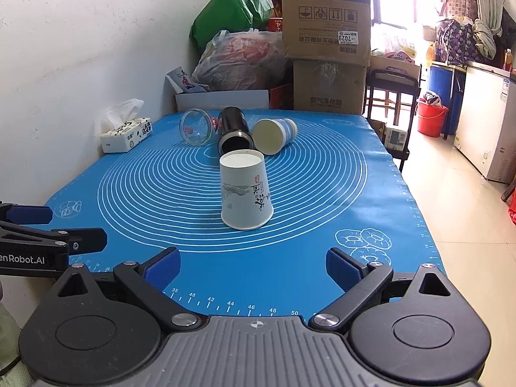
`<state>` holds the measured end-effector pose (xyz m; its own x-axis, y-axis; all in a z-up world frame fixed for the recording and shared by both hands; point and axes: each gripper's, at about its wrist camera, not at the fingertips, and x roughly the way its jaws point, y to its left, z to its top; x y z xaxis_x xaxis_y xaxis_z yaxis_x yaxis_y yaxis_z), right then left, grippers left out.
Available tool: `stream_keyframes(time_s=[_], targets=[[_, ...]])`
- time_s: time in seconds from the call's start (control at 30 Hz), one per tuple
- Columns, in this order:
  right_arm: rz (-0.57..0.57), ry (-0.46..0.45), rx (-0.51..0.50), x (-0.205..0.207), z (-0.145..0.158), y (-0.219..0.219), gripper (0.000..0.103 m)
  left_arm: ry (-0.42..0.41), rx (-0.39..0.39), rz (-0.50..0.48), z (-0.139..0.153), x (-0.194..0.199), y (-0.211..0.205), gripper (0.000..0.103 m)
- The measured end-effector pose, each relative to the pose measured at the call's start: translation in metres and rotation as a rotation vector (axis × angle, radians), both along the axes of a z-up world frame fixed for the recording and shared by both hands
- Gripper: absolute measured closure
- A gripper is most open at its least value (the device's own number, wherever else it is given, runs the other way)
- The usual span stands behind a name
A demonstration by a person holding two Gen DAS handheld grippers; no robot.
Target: Flip cup upside down
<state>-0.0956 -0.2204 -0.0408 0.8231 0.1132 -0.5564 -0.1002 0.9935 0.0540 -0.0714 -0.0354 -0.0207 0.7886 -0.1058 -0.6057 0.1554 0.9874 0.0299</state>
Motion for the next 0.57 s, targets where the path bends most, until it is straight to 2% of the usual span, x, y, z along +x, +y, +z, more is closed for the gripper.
stream_keyframes(time_s=[0.57], targets=[[-0.001,0.002,0.002,0.0007,-0.0007,-0.0004,0.005,0.001,0.011,-0.004,-0.0020,0.0003,-0.0018,0.008]])
